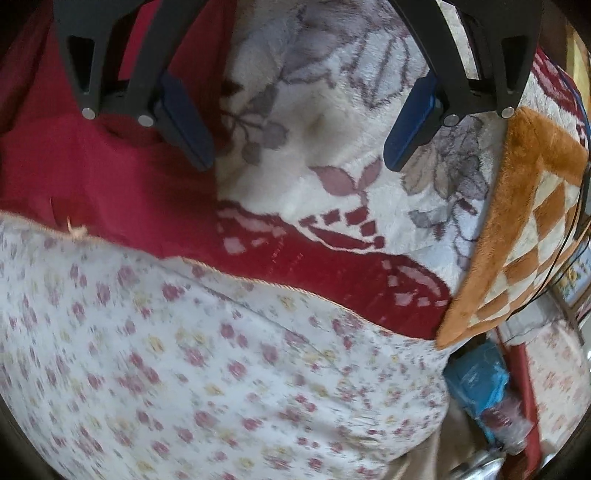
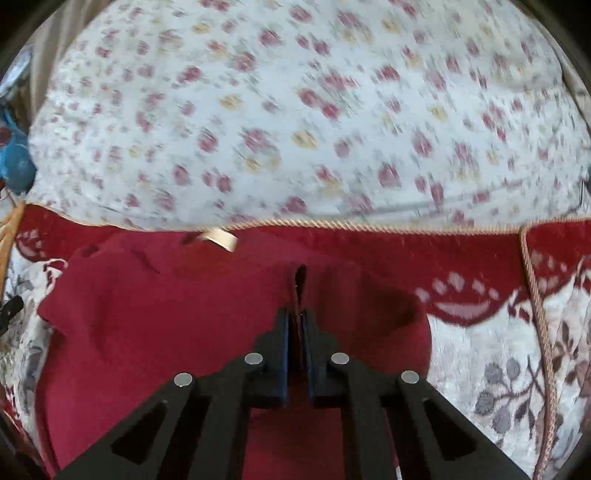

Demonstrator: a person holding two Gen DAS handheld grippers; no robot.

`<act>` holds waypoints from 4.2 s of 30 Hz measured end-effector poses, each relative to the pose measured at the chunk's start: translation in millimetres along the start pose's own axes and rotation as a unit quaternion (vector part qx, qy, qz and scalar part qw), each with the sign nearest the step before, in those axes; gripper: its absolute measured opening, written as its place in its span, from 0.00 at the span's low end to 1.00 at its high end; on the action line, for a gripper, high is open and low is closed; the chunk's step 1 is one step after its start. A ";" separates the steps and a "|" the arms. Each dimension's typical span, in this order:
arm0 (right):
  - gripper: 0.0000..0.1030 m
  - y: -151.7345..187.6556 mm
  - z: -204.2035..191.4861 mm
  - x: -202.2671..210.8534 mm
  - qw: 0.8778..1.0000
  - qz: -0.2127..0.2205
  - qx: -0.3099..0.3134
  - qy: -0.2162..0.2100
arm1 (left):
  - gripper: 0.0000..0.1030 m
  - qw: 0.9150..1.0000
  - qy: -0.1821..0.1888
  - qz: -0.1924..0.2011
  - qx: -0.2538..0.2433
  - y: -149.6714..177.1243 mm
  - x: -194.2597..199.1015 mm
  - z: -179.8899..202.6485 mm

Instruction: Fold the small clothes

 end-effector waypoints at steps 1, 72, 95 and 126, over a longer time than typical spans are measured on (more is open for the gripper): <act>0.08 0.3 3.5 -2.4 1.000 -0.004 -0.003 0.014 | 0.90 1.000 -0.001 0.000 -0.008 1.7 0.2 4.9; 0.06 121.7 -15.2 91.8 0.966 -0.030 -0.006 -0.257 | 0.90 0.993 0.099 -0.032 0.060 4.1 13.0 -15.7; 0.61 7.2 -103.6 0.7 0.943 -0.054 -0.001 -0.329 | 0.90 0.989 0.121 -0.022 0.086 -12.2 10.5 -25.8; 0.71 5.0 -161.5 -28.1 0.899 -0.109 -0.045 -0.422 | 0.90 0.984 0.116 -0.024 0.129 -16.2 6.0 -44.4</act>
Point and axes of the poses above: each gripper's, at about its wrist camera, not at the fingertips, and x roughly against the way its jaws point, z to its right, y to its underside, the point moved 1 cm from there along -x, roughly the way its jaws point, and after that the axes turned 6 degrees about -y, right-handed, at the moved point
